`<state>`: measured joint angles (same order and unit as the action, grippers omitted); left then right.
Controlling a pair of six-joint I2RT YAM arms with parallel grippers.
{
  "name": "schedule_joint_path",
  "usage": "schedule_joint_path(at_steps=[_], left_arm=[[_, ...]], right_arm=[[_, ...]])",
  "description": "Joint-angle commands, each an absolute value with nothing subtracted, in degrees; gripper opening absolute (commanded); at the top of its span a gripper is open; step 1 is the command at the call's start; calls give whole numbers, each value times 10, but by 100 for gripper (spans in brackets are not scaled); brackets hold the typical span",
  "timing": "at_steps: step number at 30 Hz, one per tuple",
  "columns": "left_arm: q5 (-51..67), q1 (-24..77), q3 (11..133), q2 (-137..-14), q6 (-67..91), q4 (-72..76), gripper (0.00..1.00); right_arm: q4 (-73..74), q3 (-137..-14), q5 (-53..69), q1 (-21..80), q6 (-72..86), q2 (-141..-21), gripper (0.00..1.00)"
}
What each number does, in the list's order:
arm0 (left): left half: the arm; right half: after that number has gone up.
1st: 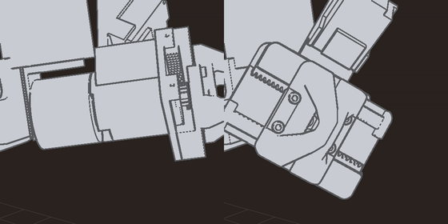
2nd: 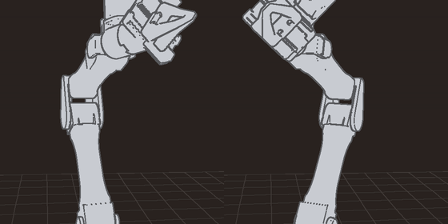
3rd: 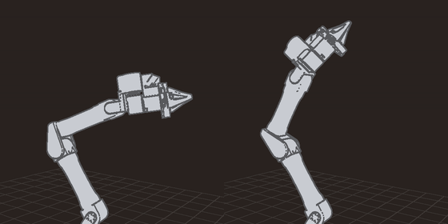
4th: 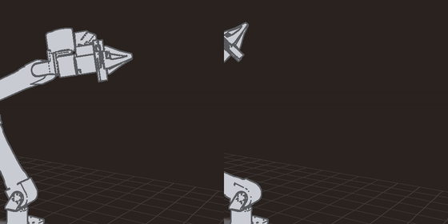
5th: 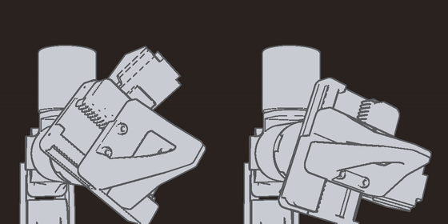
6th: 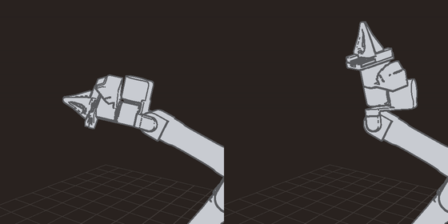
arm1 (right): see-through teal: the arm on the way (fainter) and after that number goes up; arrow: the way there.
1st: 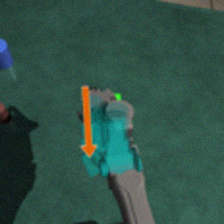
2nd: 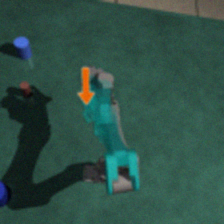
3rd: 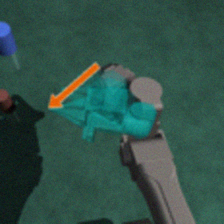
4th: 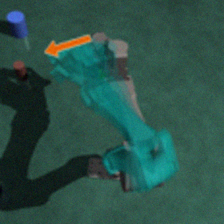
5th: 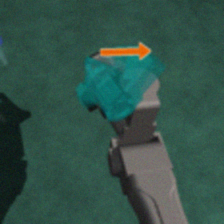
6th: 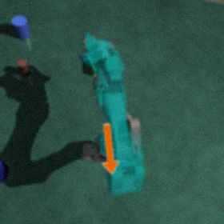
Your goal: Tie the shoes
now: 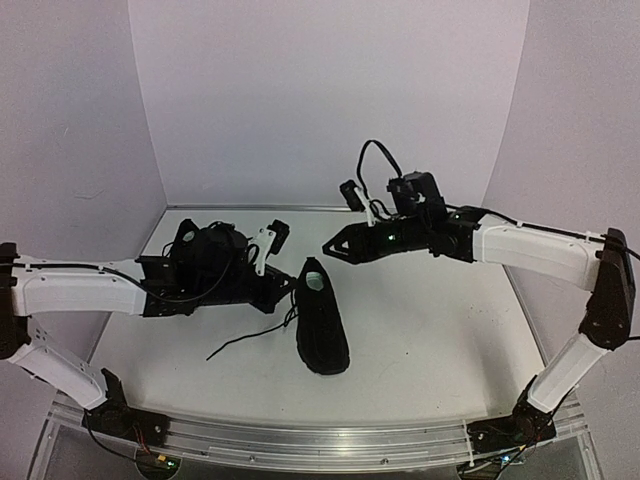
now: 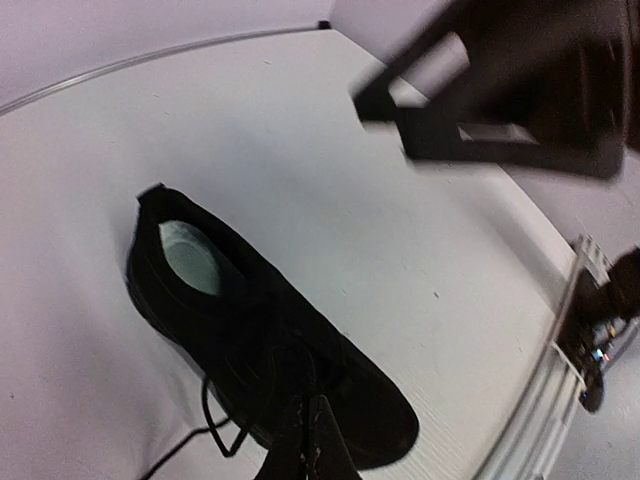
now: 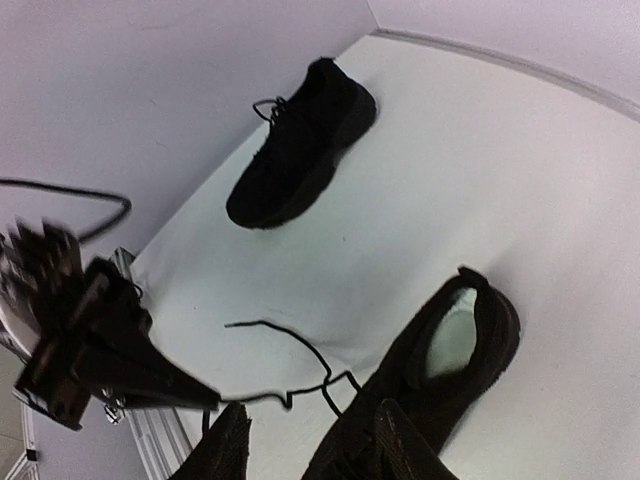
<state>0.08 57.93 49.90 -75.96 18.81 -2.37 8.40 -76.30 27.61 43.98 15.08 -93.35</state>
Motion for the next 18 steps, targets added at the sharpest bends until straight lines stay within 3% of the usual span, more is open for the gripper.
schedule_joint_path(at_steps=[1, 7, 18], left_arm=[[-179, 577, 560, -828, 253, 24, 0], [-268, 577, 576, -881, 277, 36, 0], [-252, 577, 535, -911, 307, 116, 0]], right_arm=[[57, -686, 256, 447, 174, -924, 34], [6, -625, 266, 463, 212, -929, 26], [-17, -615, 242, 487, 222, -970, 22]])
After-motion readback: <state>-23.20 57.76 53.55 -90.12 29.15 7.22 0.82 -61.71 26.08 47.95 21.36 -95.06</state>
